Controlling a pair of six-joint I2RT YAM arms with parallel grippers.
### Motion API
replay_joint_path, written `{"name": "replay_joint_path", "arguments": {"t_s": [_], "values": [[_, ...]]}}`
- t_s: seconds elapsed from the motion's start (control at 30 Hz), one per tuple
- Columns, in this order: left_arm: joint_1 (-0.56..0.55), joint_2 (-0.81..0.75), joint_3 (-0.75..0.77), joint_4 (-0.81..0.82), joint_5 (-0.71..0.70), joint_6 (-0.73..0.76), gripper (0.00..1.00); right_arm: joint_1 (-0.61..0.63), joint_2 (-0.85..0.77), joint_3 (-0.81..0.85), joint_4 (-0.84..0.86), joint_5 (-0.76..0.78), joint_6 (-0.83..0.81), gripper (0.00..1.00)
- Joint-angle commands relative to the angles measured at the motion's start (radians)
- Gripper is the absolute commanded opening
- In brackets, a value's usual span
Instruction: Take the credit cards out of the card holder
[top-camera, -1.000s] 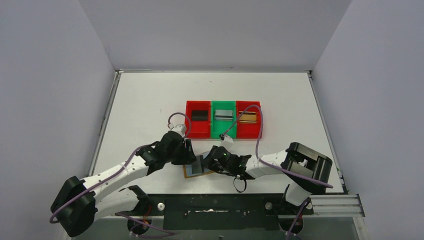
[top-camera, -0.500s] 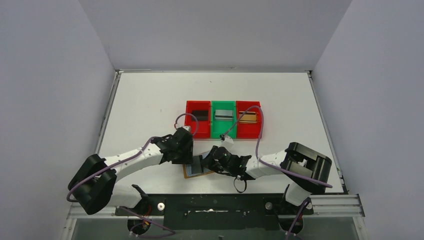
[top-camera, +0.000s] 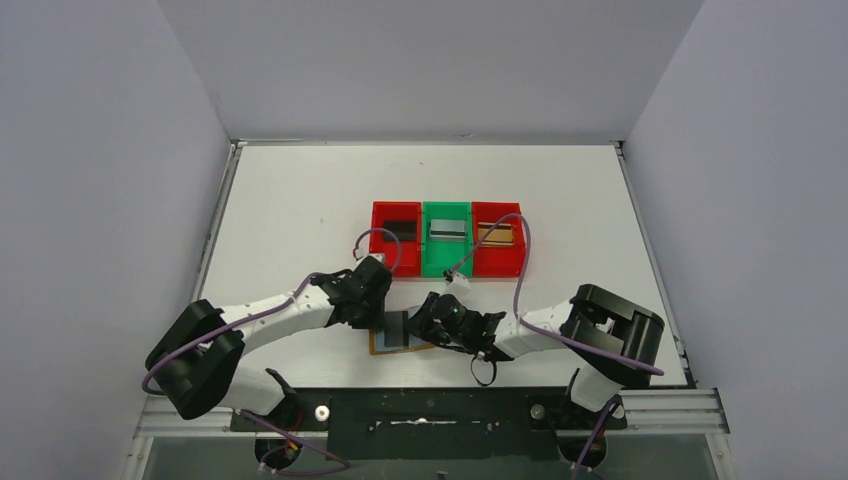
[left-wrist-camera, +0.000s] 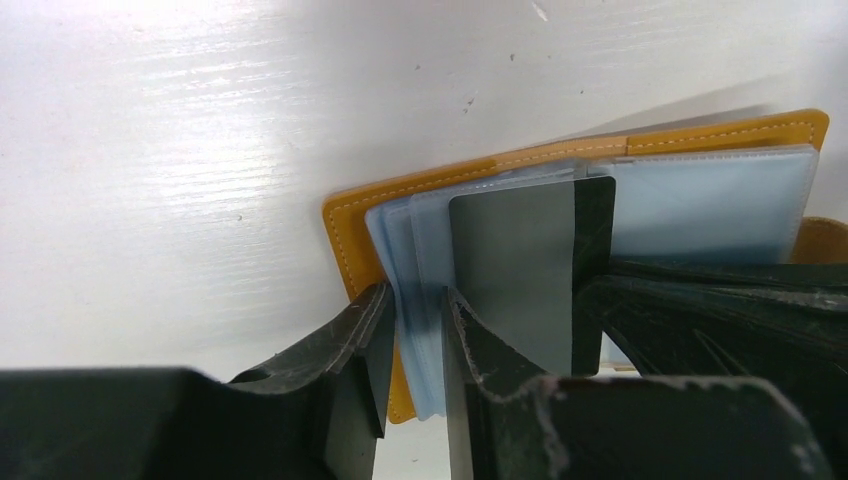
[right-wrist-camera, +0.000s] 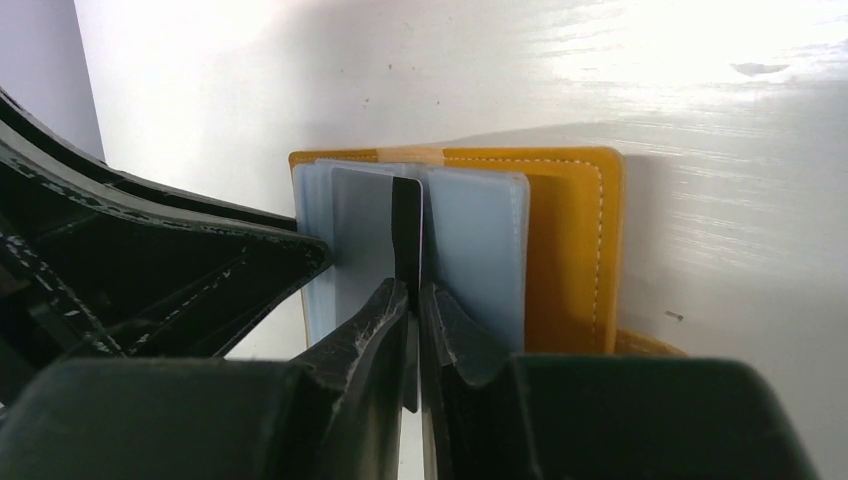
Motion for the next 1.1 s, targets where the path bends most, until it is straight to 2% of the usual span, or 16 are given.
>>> {"name": "replay_joint_path", "arguments": {"t_s": [0.0, 0.13, 0.27, 0.37, 0.47, 0.63, 0.93, 1.07], "values": [[-0.015, 0.043, -0.025, -0.031, -0.020, 0.000, 0.19, -0.014, -0.023, -0.034, 0.094, -0.020, -0.002, 0.11], [-0.019, 0.045, -0.031, -0.020, -0.015, -0.002, 0.17, -0.016, -0.018, -0.050, 0.142, -0.046, 0.001, 0.23], [-0.024, 0.047, -0.055, -0.004, -0.003, 0.010, 0.16, -0.029, 0.015, -0.082, 0.238, -0.069, 0.035, 0.28], [-0.027, 0.052, -0.054, -0.002, 0.000, 0.013, 0.15, -0.038, 0.053, -0.122, 0.354, -0.087, 0.076, 0.26], [-0.027, 0.054, -0.055, -0.002, -0.001, 0.013, 0.14, -0.042, 0.083, -0.157, 0.462, -0.095, 0.104, 0.18], [-0.028, 0.050, -0.056, -0.006, -0.006, 0.010, 0.14, -0.041, 0.087, -0.174, 0.477, -0.088, 0.111, 0.06], [-0.029, 0.034, -0.057, -0.002, -0.007, 0.011, 0.13, -0.042, 0.015, -0.212, 0.391, -0.032, 0.115, 0.05], [-0.030, 0.042, -0.058, 0.008, 0.011, 0.022, 0.13, -0.042, 0.010, -0.215, 0.387, -0.025, 0.127, 0.16]]}}
